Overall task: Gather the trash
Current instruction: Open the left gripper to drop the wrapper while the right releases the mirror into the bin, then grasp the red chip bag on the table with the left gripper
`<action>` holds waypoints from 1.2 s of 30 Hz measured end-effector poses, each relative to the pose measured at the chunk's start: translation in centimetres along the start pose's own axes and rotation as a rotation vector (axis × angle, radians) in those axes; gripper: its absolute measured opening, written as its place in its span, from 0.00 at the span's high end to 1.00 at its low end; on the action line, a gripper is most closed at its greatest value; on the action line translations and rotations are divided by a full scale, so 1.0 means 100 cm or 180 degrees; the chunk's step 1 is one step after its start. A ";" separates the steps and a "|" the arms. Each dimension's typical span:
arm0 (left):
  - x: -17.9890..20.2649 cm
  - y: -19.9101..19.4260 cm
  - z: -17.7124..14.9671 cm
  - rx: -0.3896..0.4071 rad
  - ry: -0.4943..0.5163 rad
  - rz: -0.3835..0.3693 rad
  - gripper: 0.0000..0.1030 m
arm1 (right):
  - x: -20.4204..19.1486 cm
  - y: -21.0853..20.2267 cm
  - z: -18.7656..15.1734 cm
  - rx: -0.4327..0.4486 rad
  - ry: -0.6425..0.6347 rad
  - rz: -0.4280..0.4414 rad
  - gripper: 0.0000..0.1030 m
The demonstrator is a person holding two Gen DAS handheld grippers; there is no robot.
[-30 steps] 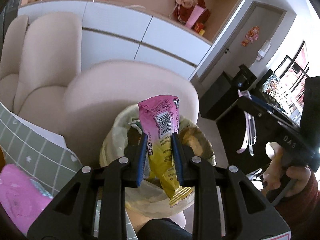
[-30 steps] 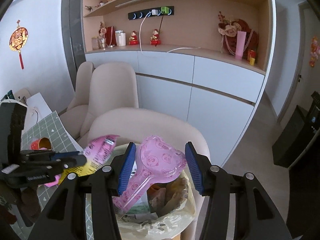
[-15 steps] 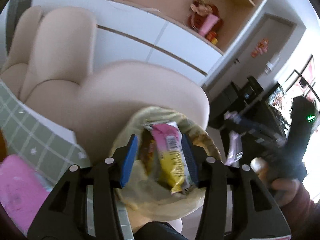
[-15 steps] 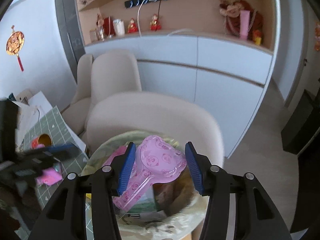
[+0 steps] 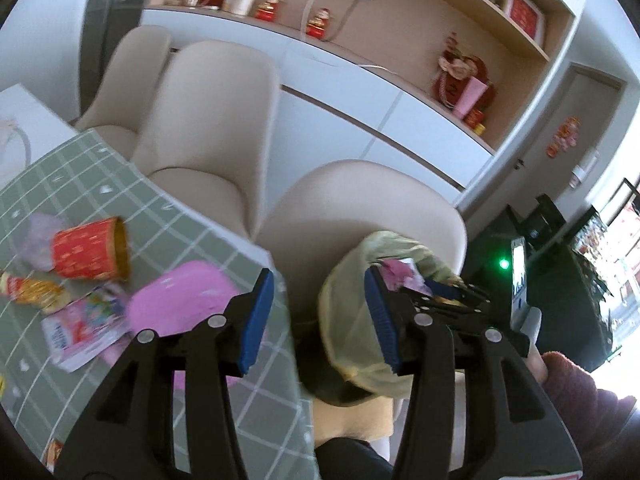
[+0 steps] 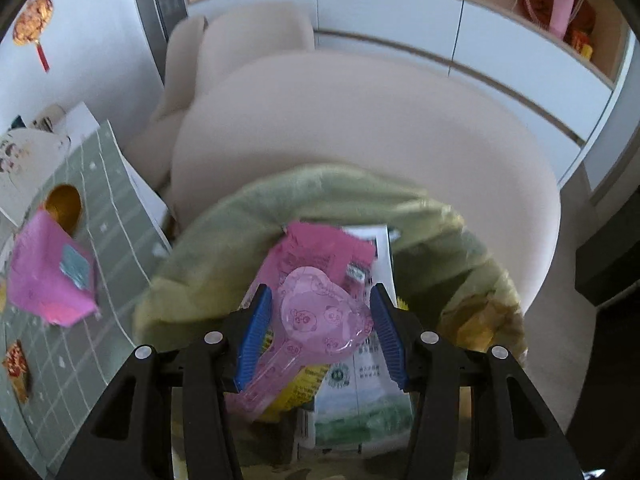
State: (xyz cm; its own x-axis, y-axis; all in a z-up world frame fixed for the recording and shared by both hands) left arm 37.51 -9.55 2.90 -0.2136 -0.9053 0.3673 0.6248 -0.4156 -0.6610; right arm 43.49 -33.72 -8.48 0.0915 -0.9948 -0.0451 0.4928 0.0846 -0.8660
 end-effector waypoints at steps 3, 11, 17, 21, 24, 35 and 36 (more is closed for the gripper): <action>-0.016 -0.007 -0.007 -0.0018 -0.0106 0.0111 0.56 | 0.002 0.008 -0.004 -0.0123 -0.0020 -0.0059 0.53; -0.059 -0.048 -0.034 0.0020 -0.0137 0.0470 0.56 | 0.002 -0.010 -0.005 0.0100 0.0242 0.0071 0.52; -0.117 -0.098 -0.060 0.0132 -0.0435 0.0797 0.56 | -0.002 -0.043 -0.010 0.0330 0.0309 -0.0044 0.52; -0.161 -0.131 -0.079 0.0221 -0.0700 0.1044 0.56 | -0.010 -0.065 -0.009 0.0490 0.0329 -0.0036 0.51; -0.181 -0.151 -0.088 0.0279 -0.0780 0.1161 0.56 | -0.020 -0.088 -0.012 0.0673 0.0288 0.0038 0.51; -0.218 -0.184 -0.140 0.0114 -0.0870 0.1242 0.55 | -0.112 -0.122 -0.023 0.0934 -0.0418 0.0477 0.51; -0.216 -0.180 -0.146 0.0053 -0.0873 0.1202 0.55 | -0.117 -0.122 -0.024 0.0920 -0.0439 0.0494 0.51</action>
State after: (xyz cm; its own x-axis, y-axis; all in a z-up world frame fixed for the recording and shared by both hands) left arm 19.91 16.22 -2.64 0.2361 -0.9352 0.2640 0.6331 -0.0581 -0.7719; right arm 34.34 -23.21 1.39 0.2906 -0.9535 -0.0802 0.6867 0.2662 -0.6765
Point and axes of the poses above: each gripper's, at about its wrist camera, not at the fingertips, and y roughly the way its jaws point, x to its right, z to its top, the point moved 4 cm from there along y, roughly the way its jaws point, and after that the axes turned 1 degree about z, right-handed, at the moved point
